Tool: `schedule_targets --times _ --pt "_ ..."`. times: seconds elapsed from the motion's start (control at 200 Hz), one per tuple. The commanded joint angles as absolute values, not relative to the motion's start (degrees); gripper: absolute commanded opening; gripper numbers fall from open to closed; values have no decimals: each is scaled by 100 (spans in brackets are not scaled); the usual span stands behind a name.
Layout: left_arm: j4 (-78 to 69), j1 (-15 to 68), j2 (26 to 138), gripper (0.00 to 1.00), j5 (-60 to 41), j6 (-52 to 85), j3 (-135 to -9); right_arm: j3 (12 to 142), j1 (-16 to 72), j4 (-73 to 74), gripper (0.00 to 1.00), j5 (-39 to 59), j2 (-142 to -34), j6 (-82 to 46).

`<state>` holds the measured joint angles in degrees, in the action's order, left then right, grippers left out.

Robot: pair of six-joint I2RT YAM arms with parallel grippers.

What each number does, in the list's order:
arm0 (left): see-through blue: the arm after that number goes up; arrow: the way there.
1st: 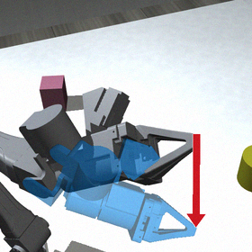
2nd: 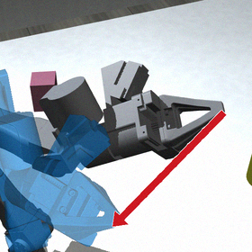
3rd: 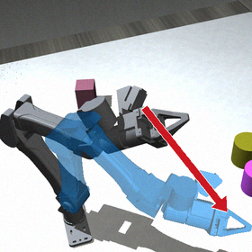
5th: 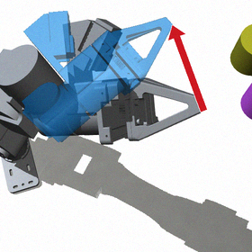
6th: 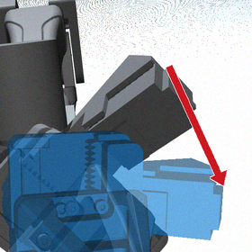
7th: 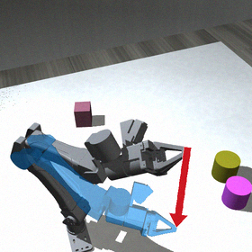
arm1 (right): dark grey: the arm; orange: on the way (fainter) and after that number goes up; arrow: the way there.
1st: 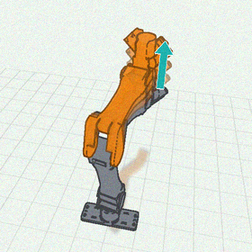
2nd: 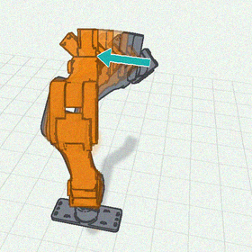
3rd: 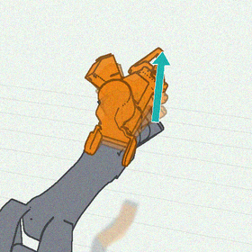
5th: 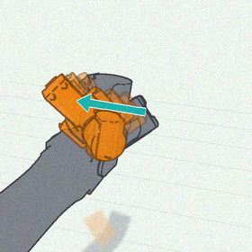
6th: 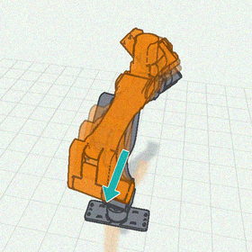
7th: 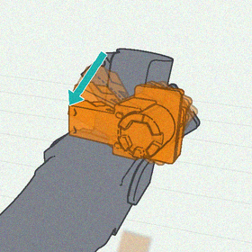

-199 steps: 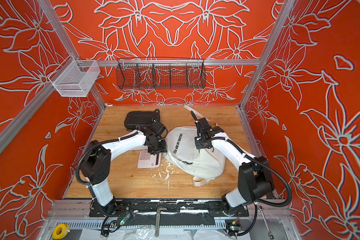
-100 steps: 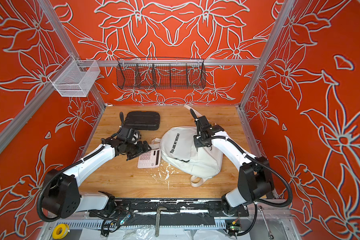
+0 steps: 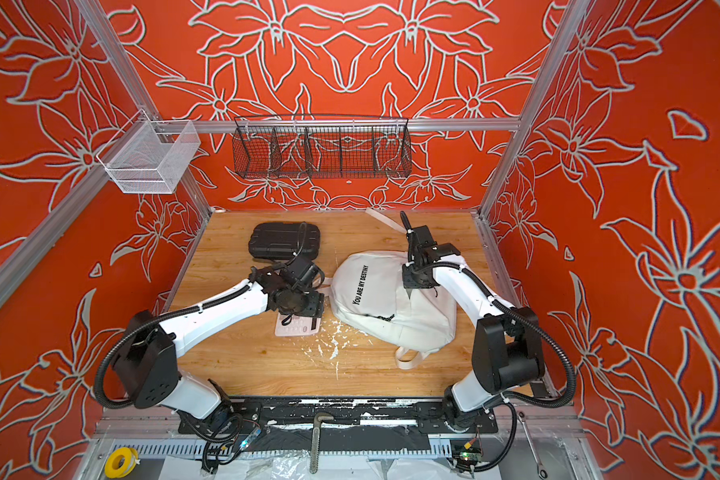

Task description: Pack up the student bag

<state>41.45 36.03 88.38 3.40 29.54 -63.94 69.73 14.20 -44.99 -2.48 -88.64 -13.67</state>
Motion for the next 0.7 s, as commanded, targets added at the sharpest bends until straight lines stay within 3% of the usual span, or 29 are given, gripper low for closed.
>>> schedule_targets --times 0.0,0.175,0.33,0.495,0.696 --pt "4275 3161 8461 83 276 3014 -5892 7028 1407 -4628 0 -135 -8779 -1407" --pt "3200 2050 7380 89 -1189 2839 -4780 6894 1415 -4613 0 -5 -8599 -1406" --pt "3050 1219 7103 90 -1979 2608 -4293 6721 1420 -4445 0 324 -8438 -1398" --pt "2337 371 7430 92 -3307 2480 -3810 6710 1443 -4473 0 459 -8488 -1424" --pt "2125 185 8364 93 -3578 2440 -3999 6716 1596 -4329 0 763 -8329 -1288"
